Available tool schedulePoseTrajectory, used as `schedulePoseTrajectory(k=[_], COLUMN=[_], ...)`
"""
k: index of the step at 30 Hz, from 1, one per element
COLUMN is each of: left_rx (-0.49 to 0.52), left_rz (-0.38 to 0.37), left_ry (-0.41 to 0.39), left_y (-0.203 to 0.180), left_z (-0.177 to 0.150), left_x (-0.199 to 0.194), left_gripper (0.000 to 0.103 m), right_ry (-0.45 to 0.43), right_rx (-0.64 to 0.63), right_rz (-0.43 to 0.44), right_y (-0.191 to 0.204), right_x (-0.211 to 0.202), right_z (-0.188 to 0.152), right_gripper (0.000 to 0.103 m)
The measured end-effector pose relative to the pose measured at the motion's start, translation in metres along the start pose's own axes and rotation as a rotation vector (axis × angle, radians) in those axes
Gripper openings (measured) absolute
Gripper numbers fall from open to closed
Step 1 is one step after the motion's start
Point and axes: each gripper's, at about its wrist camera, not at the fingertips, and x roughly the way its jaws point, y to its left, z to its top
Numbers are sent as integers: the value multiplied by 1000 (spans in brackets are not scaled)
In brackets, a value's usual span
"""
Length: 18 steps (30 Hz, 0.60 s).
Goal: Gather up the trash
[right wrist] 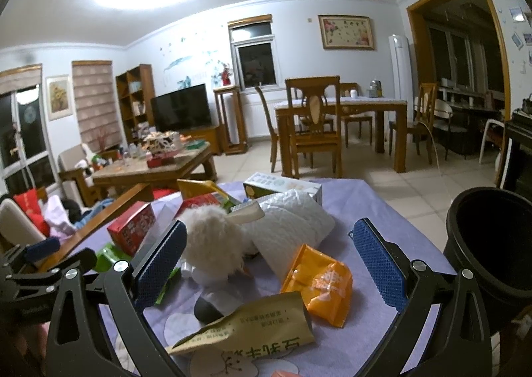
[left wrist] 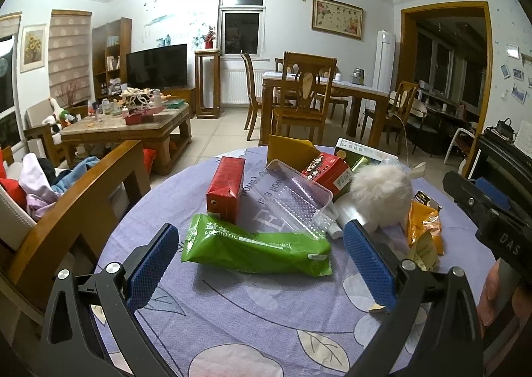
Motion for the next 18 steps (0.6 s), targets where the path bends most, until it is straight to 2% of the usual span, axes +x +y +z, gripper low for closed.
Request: schedulePoseTrajectory(k=[18], left_rx=[-5], left_rz=[-7], left_ry=[11], left_y=[0], left_z=[0], left_x=[1], left_gripper=[98], right_ry=[0], right_rx=[1], right_rz=[0], right_y=[1], right_x=[-3], right_z=[-2], right_gripper=[99])
